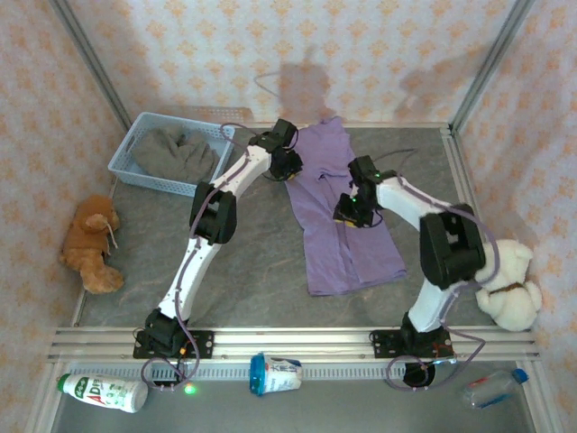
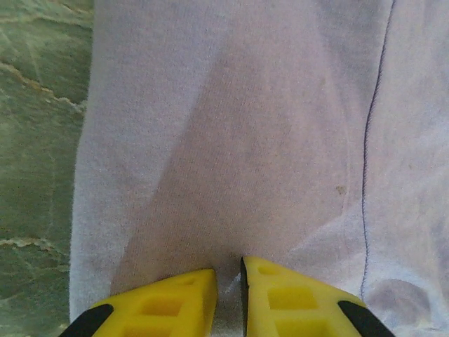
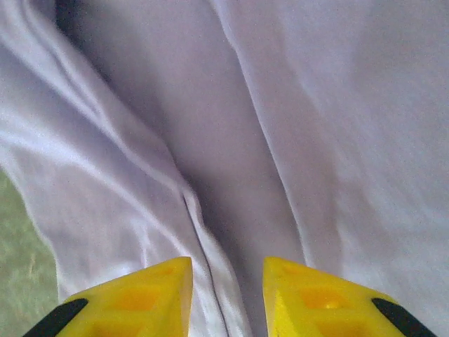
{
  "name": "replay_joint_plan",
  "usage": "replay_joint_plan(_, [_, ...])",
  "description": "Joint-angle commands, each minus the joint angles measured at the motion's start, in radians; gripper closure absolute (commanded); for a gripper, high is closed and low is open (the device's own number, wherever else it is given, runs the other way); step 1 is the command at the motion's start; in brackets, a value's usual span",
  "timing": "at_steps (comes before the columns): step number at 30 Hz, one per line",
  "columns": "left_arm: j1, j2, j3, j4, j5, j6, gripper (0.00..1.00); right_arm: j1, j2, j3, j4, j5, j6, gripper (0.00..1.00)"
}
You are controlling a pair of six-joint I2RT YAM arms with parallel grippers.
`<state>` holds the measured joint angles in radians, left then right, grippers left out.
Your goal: Fold and stack the mixed laundry pile
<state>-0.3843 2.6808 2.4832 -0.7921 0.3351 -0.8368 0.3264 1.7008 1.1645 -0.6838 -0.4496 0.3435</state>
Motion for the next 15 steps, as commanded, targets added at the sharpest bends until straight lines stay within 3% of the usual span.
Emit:
replay_joint_plan(1, [0.027,0.014,-0.037,-0.095,-0.046,0.015,0.80,0.026,-0.171,-0.118,-0.151,0.009,-0.040,0.65])
replay_joint_plan(8, [0.027,0.017,-0.016,-0.099,-0.048,0.014,0.79,0.107,-0.392,-0.351,-0.196,-0.049,0.050,0.64])
replay_joint_plan(15, [0.027,0.014,-0.026,-0.132,-0.058,0.029,0.79,0.205,-0.356,-0.431,-0.112,-0.063,0.088,0.64])
